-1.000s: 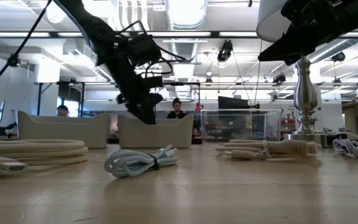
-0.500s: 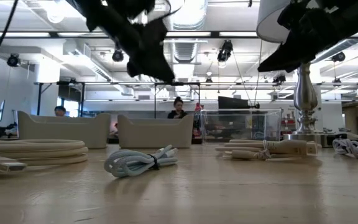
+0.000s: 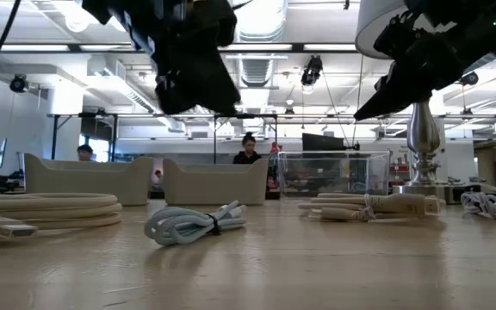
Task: Pick & Place USB Port
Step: Put the light blue charger cable into the right gray bin
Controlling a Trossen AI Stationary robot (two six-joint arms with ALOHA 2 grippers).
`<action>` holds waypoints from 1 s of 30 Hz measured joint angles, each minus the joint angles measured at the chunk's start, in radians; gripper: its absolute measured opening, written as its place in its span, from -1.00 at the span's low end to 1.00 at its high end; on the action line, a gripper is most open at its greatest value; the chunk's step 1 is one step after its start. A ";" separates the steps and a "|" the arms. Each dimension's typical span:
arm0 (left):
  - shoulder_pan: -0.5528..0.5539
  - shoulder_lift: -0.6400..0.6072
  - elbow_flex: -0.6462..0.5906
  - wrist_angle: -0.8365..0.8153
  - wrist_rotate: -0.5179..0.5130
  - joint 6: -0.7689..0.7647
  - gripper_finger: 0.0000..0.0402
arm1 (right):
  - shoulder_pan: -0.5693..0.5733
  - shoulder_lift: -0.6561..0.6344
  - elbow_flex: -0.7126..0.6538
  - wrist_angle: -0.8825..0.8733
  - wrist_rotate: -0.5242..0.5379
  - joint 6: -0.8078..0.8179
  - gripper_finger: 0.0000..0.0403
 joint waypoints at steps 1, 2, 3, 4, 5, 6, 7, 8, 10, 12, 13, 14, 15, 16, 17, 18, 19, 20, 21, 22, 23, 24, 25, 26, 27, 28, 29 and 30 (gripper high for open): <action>-0.011 0.016 0.000 -0.001 0.000 -0.022 -0.42 | 0.000 0.004 0.000 -0.001 0.000 -0.010 -0.42; -0.019 0.030 0.000 0.001 0.000 -0.042 -0.42 | 0.000 0.008 0.000 0.001 0.000 -0.018 -0.42; -0.026 0.042 0.000 0.001 -0.001 -0.058 -0.42 | 0.000 0.011 0.000 0.001 0.000 -0.024 -0.42; -0.033 0.056 0.000 0.003 -0.001 -0.069 -0.42 | 0.000 0.011 0.000 -0.002 0.000 -0.027 -0.42; -0.039 0.070 0.001 0.008 -0.001 -0.082 -0.42 | 0.000 0.011 0.000 -0.001 0.000 -0.032 -0.42; -0.044 0.083 0.001 0.009 -0.001 -0.092 -0.42 | 0.000 0.009 0.000 0.000 0.000 -0.033 -0.42; -0.048 0.097 0.001 0.008 -0.001 -0.102 -0.42 | 0.000 0.006 0.000 -0.002 0.000 -0.033 -0.41; -0.053 0.113 0.001 0.009 0.002 -0.109 -0.42 | 0.000 0.003 0.000 -0.002 0.000 -0.033 -0.41; -0.061 0.144 0.001 0.023 0.015 -0.124 -0.42 | 0.000 -0.001 0.000 -0.001 0.000 -0.037 -0.39; -0.069 0.176 0.001 0.051 0.031 -0.134 -0.42 | 0.000 0.000 0.000 -0.003 0.000 -0.037 -0.38; -0.073 0.191 0.001 0.077 0.038 -0.144 -0.42 | 0.000 0.002 0.000 -0.003 0.000 -0.038 -0.38; -0.076 0.205 0.001 0.102 0.043 -0.152 -0.42 | 0.000 0.002 0.000 -0.003 0.000 -0.040 -0.38; -0.079 0.219 0.001 0.128 0.047 -0.161 -0.42 | 0.000 0.002 0.000 -0.003 0.000 -0.041 -0.38; -0.081 0.232 0.001 0.147 0.050 -0.168 -0.42 | 0.000 0.002 0.000 -0.003 0.000 -0.040 -0.38; -0.082 0.245 0.001 0.160 0.050 -0.171 -0.42 | 0.000 0.002 0.000 -0.006 0.000 -0.041 -0.39; -0.082 0.256 0.001 0.168 0.050 -0.175 -0.42 | 0.000 0.002 0.000 -0.008 0.000 -0.041 -0.40; -0.082 0.267 0.001 0.175 0.050 -0.183 -0.42 | 0.000 0.002 0.000 -0.007 0.000 -0.041 -0.40; -0.082 0.274 0.001 0.182 0.050 -0.191 -0.42 | 0.000 0.002 0.000 -0.007 0.000 -0.041 -0.41; -0.082 0.281 0.002 0.185 0.050 -0.192 -0.42 | 0.000 0.002 0.000 -0.007 0.000 -0.041 -0.42; -0.082 0.288 0.002 0.186 0.048 -0.192 -0.42 | 0.000 0.002 0.000 -0.008 0.000 -0.041 -0.42; -0.082 0.292 0.002 0.188 0.045 -0.192 -0.42 | 0.000 0.002 0.000 -0.008 0.000 -0.041 -0.43; -0.082 0.298 0.003 0.193 0.042 -0.191 -0.42 | 0.000 0.002 0.000 -0.008 0.000 -0.041 -0.43; -0.080 0.302 0.004 0.194 0.039 -0.188 -0.42 | 0.000 0.002 0.000 -0.008 0.000 -0.041 -0.44; -0.081 0.302 0.004 0.193 0.032 -0.186 -0.42 | 0.000 0.002 0.000 -0.008 0.000 -0.041 -0.44; -0.081 0.303 0.004 0.192 0.016 -0.177 -0.43 | 0.000 0.002 0.000 -0.008 0.000 -0.046 -0.45; -0.080 0.304 0.003 0.190 -0.013 -0.155 -0.44 | 0.000 0.002 0.000 -0.008 0.000 -0.055 -0.45; -0.077 0.305 0.002 0.188 -0.046 -0.133 -0.45 | 0.000 0.002 0.000 -0.008 0.000 -0.067 -0.45; -0.073 0.304 0.002 0.185 -0.085 -0.108 -0.47 | 0.000 0.002 0.000 -0.007 0.000 -0.076 -0.44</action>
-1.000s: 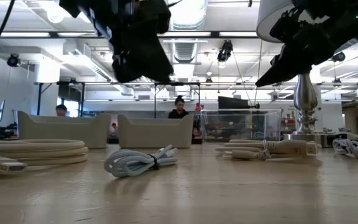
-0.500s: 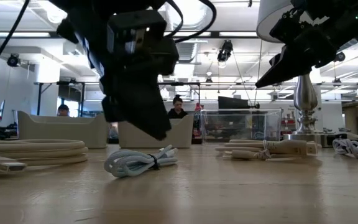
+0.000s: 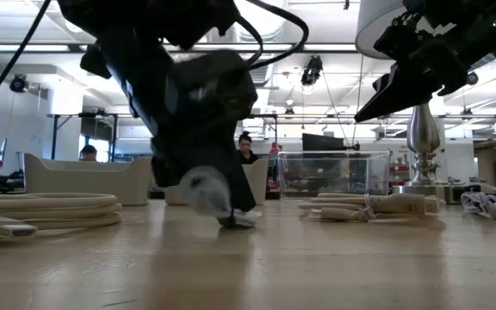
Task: Pick & Place USB Port
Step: Put the light blue charger cable into the right gray bin
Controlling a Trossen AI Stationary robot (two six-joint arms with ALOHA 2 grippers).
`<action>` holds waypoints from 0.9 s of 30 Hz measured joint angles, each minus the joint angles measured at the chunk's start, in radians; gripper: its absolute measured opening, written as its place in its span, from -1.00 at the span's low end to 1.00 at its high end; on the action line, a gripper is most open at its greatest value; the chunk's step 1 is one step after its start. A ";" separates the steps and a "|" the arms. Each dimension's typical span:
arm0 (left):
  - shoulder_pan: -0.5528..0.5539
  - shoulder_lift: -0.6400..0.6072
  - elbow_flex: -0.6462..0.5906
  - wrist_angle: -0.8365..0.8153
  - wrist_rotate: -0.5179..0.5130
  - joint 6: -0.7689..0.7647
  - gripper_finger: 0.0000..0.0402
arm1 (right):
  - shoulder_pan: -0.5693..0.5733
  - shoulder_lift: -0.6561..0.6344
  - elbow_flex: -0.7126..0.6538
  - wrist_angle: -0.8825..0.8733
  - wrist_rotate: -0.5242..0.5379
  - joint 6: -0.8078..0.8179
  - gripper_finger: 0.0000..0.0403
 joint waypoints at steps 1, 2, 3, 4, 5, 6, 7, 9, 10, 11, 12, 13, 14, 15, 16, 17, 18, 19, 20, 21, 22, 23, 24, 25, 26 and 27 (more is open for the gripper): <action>0.007 -0.002 -0.001 -0.005 -0.038 0.027 -0.48 | 0.000 0.000 0.000 0.000 0.000 -0.005 -0.43; 0.016 -0.002 -0.001 -0.008 -0.070 0.051 -0.50 | 0.000 0.000 0.000 0.000 0.000 -0.006 -0.43; 0.025 -0.002 0.000 -0.009 -0.102 0.071 -0.51 | 0.000 0.000 0.000 0.000 0.000 -0.006 -0.42; 0.035 -0.002 0.000 -0.010 -0.131 0.084 -0.52 | 0.000 0.000 0.000 0.000 0.000 -0.007 -0.41; 0.044 -0.002 0.000 -0.012 -0.153 0.092 -0.53 | 0.000 0.000 0.000 0.001 0.000 -0.007 -0.41; 0.054 -0.002 0.000 -0.013 -0.167 0.096 -0.53 | 0.000 0.000 0.000 0.001 0.000 -0.008 -0.40; 0.065 -0.002 0.000 -0.012 -0.174 0.098 -0.54 | 0.000 0.000 0.000 0.001 0.000 -0.009 -0.39; 0.086 -0.002 -0.002 -0.012 -0.178 0.107 -0.54 | 0.000 0.000 0.000 0.001 0.000 -0.015 -0.38; 0.094 -0.002 -0.002 -0.012 -0.178 0.120 -0.54 | 0.000 0.000 0.000 0.001 0.000 -0.017 -0.38; 0.102 -0.002 -0.002 -0.011 -0.178 0.135 -0.54 | 0.000 0.000 0.000 0.001 0.000 -0.017 -0.38; 0.109 -0.002 -0.002 -0.011 -0.178 0.147 -0.54 | 0.000 0.000 0.000 0.001 0.000 -0.017 -0.37; 0.114 -0.001 -0.002 -0.011 -0.178 0.157 -0.55 | 0.000 0.000 0.000 0.001 0.000 -0.017 -0.38; 0.118 0.000 -0.002 -0.011 -0.178 0.163 -0.57 | 0.000 0.000 0.000 0.001 0.000 -0.017 -0.38; 0.122 0.000 -0.002 -0.010 -0.178 0.167 -0.60 | 0.000 0.000 0.000 0.001 0.000 -0.017 -0.39; 0.124 0.000 -0.002 -0.010 -0.178 0.170 -0.65 | 0.000 0.000 0.000 0.001 0.000 -0.017 -0.39; 0.126 0.000 -0.002 -0.010 -0.179 0.170 -0.71 | 0.000 0.000 0.000 0.001 0.000 -0.017 -0.40; 0.126 0.000 -0.002 -0.010 -0.179 0.172 -0.79 | 0.000 0.000 0.000 0.001 0.000 -0.017 -0.41; 0.127 0.000 -0.002 -0.010 -0.178 0.180 -0.88 | 0.000 0.000 0.000 0.001 0.000 -0.017 -0.41; 0.127 0.000 -0.002 -0.011 -0.181 0.187 -0.93 | 0.000 0.000 0.000 0.001 0.000 -0.017 -0.42; 0.128 0.000 -0.002 -0.011 -0.184 0.190 -0.95 | 0.000 0.000 0.000 0.001 0.000 -0.017 -0.43; 0.128 0.000 -0.002 -0.011 -0.188 0.191 -0.96 | 0.000 0.000 0.000 0.001 0.000 -0.017 -0.43; 0.127 0.000 -0.002 -0.010 -0.192 0.190 -0.96 | 0.000 0.000 0.000 0.001 0.000 -0.017 -0.44; 0.127 0.000 -0.002 -0.009 -0.193 0.187 -0.96 | 0.000 0.000 0.000 0.001 0.000 -0.017 -0.44; 0.126 0.000 -0.002 -0.008 -0.194 0.186 -0.97 | 0.000 0.000 0.000 0.001 0.000 -0.016 -0.44; 0.125 -0.001 -0.002 -0.008 -0.196 0.185 -0.98 | 0.000 0.000 0.000 0.001 0.000 -0.017 -0.45; 0.123 -0.003 -0.002 -0.008 -0.197 0.186 -0.98 | 0.000 0.000 0.000 0.001 0.000 -0.017 -0.45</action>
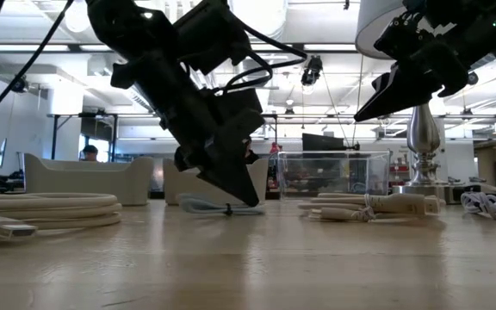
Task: Pick & Place USB Port
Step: Put the light blue charger cable into the right gray bin
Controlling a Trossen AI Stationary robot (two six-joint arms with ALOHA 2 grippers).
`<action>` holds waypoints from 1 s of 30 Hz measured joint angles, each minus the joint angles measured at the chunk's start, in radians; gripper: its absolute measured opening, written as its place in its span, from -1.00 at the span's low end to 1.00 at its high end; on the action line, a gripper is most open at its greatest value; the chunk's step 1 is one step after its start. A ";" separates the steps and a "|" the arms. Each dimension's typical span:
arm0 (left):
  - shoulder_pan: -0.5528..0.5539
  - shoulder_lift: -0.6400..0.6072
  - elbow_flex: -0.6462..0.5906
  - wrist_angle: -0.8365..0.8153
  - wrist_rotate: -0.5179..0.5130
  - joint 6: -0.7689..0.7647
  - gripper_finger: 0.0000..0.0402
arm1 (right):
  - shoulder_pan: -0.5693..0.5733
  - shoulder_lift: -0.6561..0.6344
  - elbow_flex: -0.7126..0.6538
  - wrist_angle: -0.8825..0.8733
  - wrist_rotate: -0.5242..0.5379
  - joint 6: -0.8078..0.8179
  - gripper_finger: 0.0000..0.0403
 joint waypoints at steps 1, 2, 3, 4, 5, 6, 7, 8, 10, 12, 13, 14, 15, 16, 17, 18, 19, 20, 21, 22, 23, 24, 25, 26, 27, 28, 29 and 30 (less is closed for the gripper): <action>-0.001 -0.004 0.000 -0.001 0.000 0.001 -0.99 | 0.000 0.000 0.000 0.000 0.000 0.000 -0.45; -0.002 -0.009 -0.001 -0.004 0.001 0.002 -0.99 | 0.000 0.000 0.000 0.000 0.000 0.001 -0.44; -0.002 -0.012 -0.001 -0.006 0.001 0.002 -0.99 | 0.000 0.000 0.000 0.000 0.000 0.001 -0.44; -0.002 -0.017 -0.001 -0.006 0.001 0.002 -0.99 | 0.000 0.000 0.000 0.000 0.000 0.001 -0.43; -0.002 -0.023 -0.001 -0.008 0.001 0.003 -0.99 | 0.000 0.000 0.000 0.000 0.000 0.000 -0.43; -0.002 -0.030 -0.002 -0.007 0.001 0.006 -0.99 | 0.000 0.000 0.000 0.000 0.000 0.001 -0.42; -0.002 -0.037 -0.002 -0.004 0.000 0.010 -0.99 | 0.000 0.000 0.000 0.000 0.000 0.002 -0.41; -0.002 -0.046 -0.002 -0.004 -0.002 0.015 -0.99 | 0.000 0.000 0.000 0.000 0.000 0.003 -0.41; -0.002 -0.055 0.000 -0.003 -0.006 0.021 -0.99 | 0.000 0.000 0.000 0.000 0.000 0.003 -0.40; -0.002 -0.063 0.000 -0.005 -0.010 0.028 -0.99 | 0.000 0.000 0.000 0.000 0.000 0.003 -0.40; -0.002 -0.067 0.002 -0.006 -0.013 0.029 -0.99 | 0.000 0.000 0.000 0.001 0.000 0.003 -0.41; -0.002 -0.071 0.004 -0.009 -0.022 0.030 -0.99 | 0.000 0.000 0.000 0.001 0.000 0.003 -0.41; -0.002 -0.079 0.005 -0.011 -0.030 0.037 -0.99 | 0.000 0.000 0.000 0.001 0.000 0.003 -0.42; -0.002 -0.085 0.006 -0.012 -0.038 0.054 -0.99 | 0.000 0.000 0.000 0.002 0.000 0.003 -0.43; -0.001 -0.094 0.007 -0.012 -0.049 0.074 -0.99 | 0.000 0.000 0.000 0.002 0.000 0.003 -0.44; 0.001 -0.105 0.008 -0.014 -0.064 0.094 -1.00 | 0.000 0.000 0.000 0.002 0.000 0.003 -0.44; 0.005 -0.120 0.009 -0.030 -0.083 0.113 -1.00 | 0.000 0.000 0.000 0.003 0.000 0.003 -0.45; 0.011 -0.134 0.013 -0.048 -0.105 0.129 -1.00 | 0.000 0.000 0.000 0.003 0.000 0.003 -0.46; 0.020 -0.152 0.022 -0.067 -0.127 0.144 -1.00 | 0.000 0.000 0.000 0.004 0.000 0.003 -0.46; 0.032 -0.170 0.030 -0.096 -0.147 0.156 -1.00 | 0.000 0.000 0.000 0.004 0.000 0.003 -0.47; 0.046 -0.190 0.039 -0.136 -0.167 0.168 -1.00 | 0.000 0.000 0.000 0.004 0.000 0.003 -0.47; 0.061 -0.210 0.048 -0.170 -0.183 0.184 -1.00 | 0.000 0.000 0.000 0.004 0.000 0.003 -0.48; 0.078 -0.227 0.058 -0.195 -0.196 0.204 -1.00 | 0.000 0.000 0.000 0.004 0.000 0.003 -0.48; 0.097 -0.246 0.067 -0.219 -0.205 0.229 -1.00 | 0.000 0.000 0.000 0.005 0.000 0.003 -0.48; 0.120 -0.263 0.072 -0.238 -0.211 0.258 -1.00 | 0.000 0.000 0.000 0.006 0.000 0.003 -0.48; 0.144 -0.280 0.076 -0.245 -0.213 0.289 -1.00 | 0.000 0.000 0.000 0.006 0.000 0.003 -0.47; 0.170 -0.293 0.081 -0.243 -0.213 0.322 -1.00 | 0.000 0.000 0.000 0.006 0.000 0.003 -0.47; 0.198 -0.305 0.084 -0.239 -0.212 0.357 -1.00 | 0.000 0.000 0.000 0.005 0.000 0.003 -0.46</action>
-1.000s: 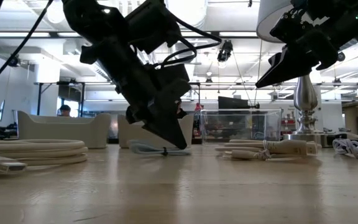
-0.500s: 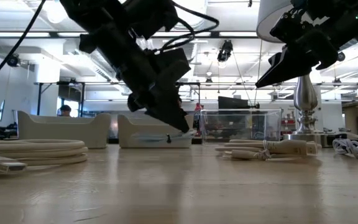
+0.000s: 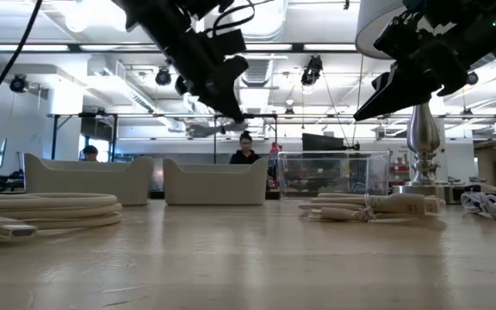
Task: Pick & Place USB Port
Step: Put the light blue charger cable into the right gray bin, then put the purple charger cable into the right gray bin
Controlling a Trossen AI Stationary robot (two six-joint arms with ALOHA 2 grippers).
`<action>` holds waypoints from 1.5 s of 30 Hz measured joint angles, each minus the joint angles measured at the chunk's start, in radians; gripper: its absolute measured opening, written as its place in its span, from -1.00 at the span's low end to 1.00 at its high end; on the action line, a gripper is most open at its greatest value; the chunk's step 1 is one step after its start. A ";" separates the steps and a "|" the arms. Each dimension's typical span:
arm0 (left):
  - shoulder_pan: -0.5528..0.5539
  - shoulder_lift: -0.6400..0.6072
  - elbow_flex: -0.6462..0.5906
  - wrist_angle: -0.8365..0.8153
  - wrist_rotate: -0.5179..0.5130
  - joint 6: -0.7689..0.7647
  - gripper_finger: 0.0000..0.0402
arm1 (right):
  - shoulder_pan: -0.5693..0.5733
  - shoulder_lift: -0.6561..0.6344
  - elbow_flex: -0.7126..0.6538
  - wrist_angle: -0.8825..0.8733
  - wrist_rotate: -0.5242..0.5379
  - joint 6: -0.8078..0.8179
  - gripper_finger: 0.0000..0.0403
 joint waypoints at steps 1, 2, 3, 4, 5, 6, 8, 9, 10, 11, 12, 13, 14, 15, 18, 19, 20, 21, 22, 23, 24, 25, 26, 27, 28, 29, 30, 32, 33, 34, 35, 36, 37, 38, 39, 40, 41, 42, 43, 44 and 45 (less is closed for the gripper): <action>0.026 -0.009 0.001 0.000 0.001 0.042 -1.00 | 0.000 0.000 0.000 0.001 0.000 0.000 -0.45; 0.055 -0.011 0.003 -0.001 0.004 0.082 -1.00 | 0.000 0.000 0.000 0.000 0.000 0.000 -0.45; 0.081 -0.012 0.005 0.000 0.008 0.121 -1.00 | 0.000 0.000 0.000 0.000 0.000 0.000 -0.44; 0.108 -0.011 0.005 -0.001 0.024 0.157 -1.00 | 0.000 0.000 0.000 0.000 0.000 0.000 -0.44; 0.135 -0.007 0.004 -0.001 0.053 0.186 -1.00 | 0.000 0.000 0.000 0.000 0.000 0.000 -0.43; 0.159 -0.002 0.000 0.004 0.082 0.207 -1.00 | 0.000 0.000 0.000 0.000 0.000 0.000 -0.43; 0.205 0.017 -0.006 0.008 0.139 0.221 -1.00 | 0.000 0.000 0.000 0.000 0.000 0.000 -0.44; 0.223 0.028 -0.010 0.008 0.153 0.219 -1.00 | 0.000 0.000 0.000 0.000 0.000 0.000 -0.45; 0.238 0.042 -0.015 0.008 0.159 0.213 -1.00 | 0.000 0.000 0.000 0.000 0.000 0.000 -0.46; 0.251 0.053 -0.019 0.013 0.160 0.210 -1.00 | 0.000 0.000 0.000 0.000 0.000 0.000 -0.46; 0.262 0.066 -0.021 0.021 0.161 0.209 -1.00 | 0.000 0.000 0.000 0.000 0.000 0.000 -0.47; 0.270 0.079 -0.021 0.032 0.161 0.208 -1.00 | 0.000 0.000 0.000 0.000 0.000 -0.001 -0.48; 0.278 0.094 -0.020 0.047 0.161 0.207 -0.99 | 0.000 0.000 0.000 0.000 0.000 -0.003 -0.49; 0.283 0.109 -0.020 0.064 0.161 0.209 -0.99 | 0.000 0.000 0.000 0.000 0.000 -0.003 -0.50; 0.292 0.155 -0.020 0.124 0.162 0.225 -0.98 | 0.000 0.000 0.000 0.000 0.000 -0.003 -0.51; 0.294 0.170 -0.020 0.144 0.162 0.233 -0.97 | 0.000 0.000 0.000 0.000 0.000 -0.003 -0.52; 0.294 0.183 -0.020 0.161 0.162 0.238 -0.97 | 0.000 0.000 0.000 -0.001 0.000 -0.003 -0.51; 0.295 0.195 -0.020 0.171 0.161 0.238 -0.97 | 0.000 0.000 0.000 0.000 0.000 -0.003 -0.51; 0.295 0.208 -0.020 0.178 0.162 0.238 -0.97 | 0.000 0.000 0.000 0.000 0.000 -0.002 -0.51; 0.295 0.220 -0.020 0.181 0.162 0.238 -0.98 | 0.000 0.000 0.000 0.000 0.000 -0.002 -0.50; 0.295 0.229 -0.020 0.178 0.162 0.238 -0.98 | 0.000 0.000 0.000 0.000 0.000 -0.003 -0.50; 0.295 0.239 -0.020 0.176 0.161 0.238 -0.97 | 0.000 0.000 0.000 0.000 0.000 -0.003 -0.49; 0.295 0.245 -0.020 0.179 0.161 0.238 -0.97 | 0.000 0.000 0.000 0.000 0.000 -0.003 -0.48; 0.295 0.248 -0.020 0.177 0.158 0.237 -0.95 | 0.000 0.000 0.000 0.000 0.000 -0.003 -0.48; 0.295 0.251 -0.020 0.177 0.151 0.237 -0.93 | 0.000 0.000 0.000 0.000 0.000 -0.002 -0.48; 0.295 0.253 -0.020 0.181 0.144 0.237 -0.91 | 0.000 0.000 0.000 0.000 0.000 -0.003 -0.47; 0.295 0.254 -0.020 0.181 0.140 0.237 -0.88 | 0.000 0.000 0.000 0.000 0.000 -0.003 -0.47; 0.295 0.254 -0.019 0.179 0.130 0.237 -0.81 | 0.000 0.000 0.000 0.000 0.000 -0.001 -0.47; 0.295 0.254 -0.019 0.180 0.129 0.237 -0.78 | 0.000 0.000 0.000 0.000 0.000 0.000 -0.47; 0.295 0.254 -0.018 0.182 0.126 0.236 -0.74 | 0.000 0.000 0.000 0.000 0.000 -0.001 -0.48; 0.295 0.254 -0.018 0.182 0.126 0.232 -0.70 | 0.000 0.000 0.000 0.000 0.000 -0.003 -0.49; 0.295 0.254 -0.018 0.180 0.126 0.230 -0.67 | 0.000 0.000 0.000 0.000 0.000 -0.003 -0.49; 0.295 0.254 -0.018 0.179 0.126 0.229 -0.63 | 0.000 0.000 0.000 0.000 0.000 -0.002 -0.50; 0.295 0.254 -0.017 0.179 0.126 0.229 -0.60 | 0.000 0.000 0.000 0.000 0.000 -0.001 -0.51; 0.293 0.254 -0.016 0.178 0.126 0.226 -0.57 | 0.000 0.000 0.000 0.000 0.000 -0.002 -0.51; 0.291 0.254 -0.013 0.176 0.126 0.219 -0.54 | 0.000 0.000 0.000 0.000 0.000 -0.003 -0.52; 0.286 0.254 -0.009 0.175 0.126 0.211 -0.51 | 0.000 0.000 0.000 0.000 0.000 -0.003 -0.52; 0.281 0.254 -0.003 0.171 0.127 0.205 -0.49 | 0.000 0.000 0.000 0.000 0.000 -0.001 -0.53; 0.274 0.254 0.004 0.167 0.129 0.203 -0.47 | 0.000 0.000 0.000 0.001 0.000 -0.001 -0.53; 0.267 0.254 0.013 0.160 0.130 0.204 -0.45 | 0.000 0.000 0.000 0.001 0.000 -0.003 -0.53; 0.261 0.254 0.024 0.151 0.131 0.209 -0.44 | 0.000 0.000 0.000 0.001 0.000 -0.006 -0.52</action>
